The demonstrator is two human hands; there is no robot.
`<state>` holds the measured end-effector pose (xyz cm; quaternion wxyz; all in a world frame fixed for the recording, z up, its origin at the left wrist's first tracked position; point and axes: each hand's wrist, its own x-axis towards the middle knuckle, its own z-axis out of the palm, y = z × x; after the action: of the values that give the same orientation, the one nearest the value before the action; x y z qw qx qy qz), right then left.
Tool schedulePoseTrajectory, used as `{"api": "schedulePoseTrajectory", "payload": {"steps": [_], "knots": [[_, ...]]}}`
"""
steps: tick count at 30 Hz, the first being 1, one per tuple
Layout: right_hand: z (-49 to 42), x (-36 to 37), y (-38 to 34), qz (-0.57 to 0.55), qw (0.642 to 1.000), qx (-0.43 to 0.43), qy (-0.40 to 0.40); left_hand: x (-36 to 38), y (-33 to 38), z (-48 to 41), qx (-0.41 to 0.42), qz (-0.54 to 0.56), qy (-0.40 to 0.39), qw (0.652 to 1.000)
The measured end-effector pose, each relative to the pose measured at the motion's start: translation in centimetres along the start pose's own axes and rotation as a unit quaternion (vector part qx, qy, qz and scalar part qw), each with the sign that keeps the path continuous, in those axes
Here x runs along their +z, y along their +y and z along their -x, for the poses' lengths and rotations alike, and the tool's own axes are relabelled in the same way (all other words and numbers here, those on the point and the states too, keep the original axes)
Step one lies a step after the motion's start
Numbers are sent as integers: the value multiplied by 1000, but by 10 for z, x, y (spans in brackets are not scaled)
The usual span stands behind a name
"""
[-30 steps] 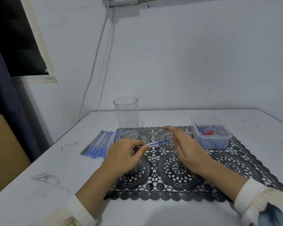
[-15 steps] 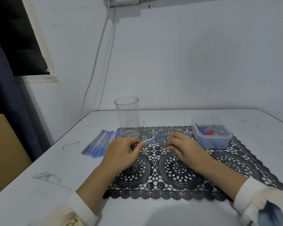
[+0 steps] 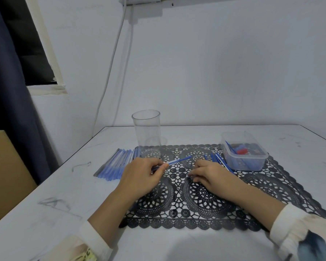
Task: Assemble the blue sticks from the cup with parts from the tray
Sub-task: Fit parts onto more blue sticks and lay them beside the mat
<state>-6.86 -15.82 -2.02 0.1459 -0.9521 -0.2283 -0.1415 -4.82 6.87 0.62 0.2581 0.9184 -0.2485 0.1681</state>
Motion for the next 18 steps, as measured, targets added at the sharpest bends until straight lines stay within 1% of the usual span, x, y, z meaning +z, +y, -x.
{"api": "schedulePoseTrajectory", "payload": {"steps": [2,4,6,9,11,14,18], "knots": [[0,0,-1,-1,1000,12,0,0,0,0,1,0,-1,1000],[1,-1,-1,-9,999,20,25,0,0,1,-1,0,-3,1000],[2,-5,-3,-11,997,29,77,0,1,1,-2,-2,-3,1000],[3,-10,-7,-7,983,22,183,0,2,0,-2,-7,-3,1000],[3,-13,-10,-9,975,10,222,0,2,0,2,-13,0,1000],[3,-12,-14,4,969,-20,246,2,4,2,10,-16,-2,1000],[4,-7,-19,17,966,-61,251,4,7,2,20,-19,-6,1000]]}}
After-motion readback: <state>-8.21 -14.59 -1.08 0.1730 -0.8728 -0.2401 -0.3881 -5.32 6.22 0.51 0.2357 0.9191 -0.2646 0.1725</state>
